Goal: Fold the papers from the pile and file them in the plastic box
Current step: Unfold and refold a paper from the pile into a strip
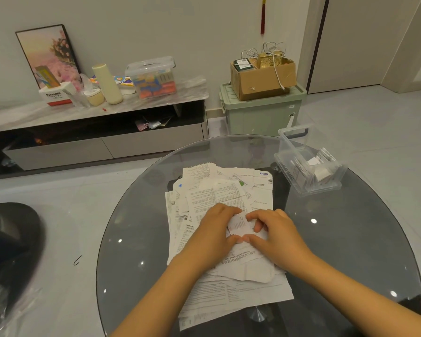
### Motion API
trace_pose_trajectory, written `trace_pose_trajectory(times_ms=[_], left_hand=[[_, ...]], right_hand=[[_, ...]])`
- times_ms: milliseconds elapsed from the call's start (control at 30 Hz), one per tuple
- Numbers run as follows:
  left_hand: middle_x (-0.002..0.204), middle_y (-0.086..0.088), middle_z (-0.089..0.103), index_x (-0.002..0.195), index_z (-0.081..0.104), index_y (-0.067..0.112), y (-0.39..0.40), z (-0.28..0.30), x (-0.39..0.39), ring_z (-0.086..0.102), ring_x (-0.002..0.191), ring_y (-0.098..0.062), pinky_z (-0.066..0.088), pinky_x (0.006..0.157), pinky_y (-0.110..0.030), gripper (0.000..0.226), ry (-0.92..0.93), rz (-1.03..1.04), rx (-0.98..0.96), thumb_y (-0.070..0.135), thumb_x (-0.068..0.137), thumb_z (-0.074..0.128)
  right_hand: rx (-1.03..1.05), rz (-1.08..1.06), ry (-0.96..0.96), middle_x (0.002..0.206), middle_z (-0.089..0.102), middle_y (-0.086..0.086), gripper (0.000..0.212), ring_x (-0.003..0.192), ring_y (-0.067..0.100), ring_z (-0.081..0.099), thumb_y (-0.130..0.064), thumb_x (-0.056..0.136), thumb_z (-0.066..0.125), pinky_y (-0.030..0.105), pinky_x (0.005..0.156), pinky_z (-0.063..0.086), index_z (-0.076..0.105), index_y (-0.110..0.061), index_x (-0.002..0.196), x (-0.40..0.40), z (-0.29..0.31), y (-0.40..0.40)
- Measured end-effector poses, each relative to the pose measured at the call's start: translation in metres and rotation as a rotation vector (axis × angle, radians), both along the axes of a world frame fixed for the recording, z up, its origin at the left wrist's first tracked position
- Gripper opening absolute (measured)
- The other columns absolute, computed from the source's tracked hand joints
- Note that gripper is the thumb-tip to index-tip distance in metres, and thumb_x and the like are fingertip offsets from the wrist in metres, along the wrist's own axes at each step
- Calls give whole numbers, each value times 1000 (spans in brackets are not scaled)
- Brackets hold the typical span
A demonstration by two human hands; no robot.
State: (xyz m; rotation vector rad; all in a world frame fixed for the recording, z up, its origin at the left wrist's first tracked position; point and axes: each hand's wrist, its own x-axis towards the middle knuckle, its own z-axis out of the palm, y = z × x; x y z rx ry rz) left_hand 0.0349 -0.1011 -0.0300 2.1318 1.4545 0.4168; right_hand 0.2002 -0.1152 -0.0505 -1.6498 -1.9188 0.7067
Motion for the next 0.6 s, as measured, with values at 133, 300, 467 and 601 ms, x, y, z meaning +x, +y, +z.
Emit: trace_pose_trajectory(times_ms=[133, 300, 467, 601], left_hand=[[122, 11, 44, 134, 43, 28, 5, -1, -3, 35, 118, -10, 30, 106, -29, 58, 61, 51, 0, 30, 82, 70], [105, 12, 44, 125, 51, 30, 7, 4, -2, 40, 106, -8, 36, 99, -26, 54, 26, 85, -54, 28, 77, 76], [81, 11, 51, 88, 61, 27, 5, 12, 1, 48, 72, -2, 41, 69, -16, 13, -113, 172, -90, 23, 82, 71], [73, 8, 63, 83, 61, 21, 6, 17, 2, 61, 65, -6, 44, 62, -21, 7, -294, 291, -175, 21, 84, 68]], right_hand=[[-46, 21, 29, 85, 47, -16, 40, 92, 6, 38, -21, 86, 65, 21, 88, 35, 49, -33, 121, 2, 2, 0], [-33, 38, 39, 87, 46, -16, 38, 92, 7, 39, -14, 87, 61, 23, 89, 38, 47, -35, 115, 3, 5, -1], [93, 60, -4, 90, 45, -18, 27, 93, 6, 38, -19, 84, 66, 21, 86, 35, 49, -38, 92, 5, 4, -5], [179, 89, 19, 90, 47, -20, 19, 94, 3, 38, -28, 80, 71, 20, 87, 32, 65, -35, 96, 5, 7, -5]])
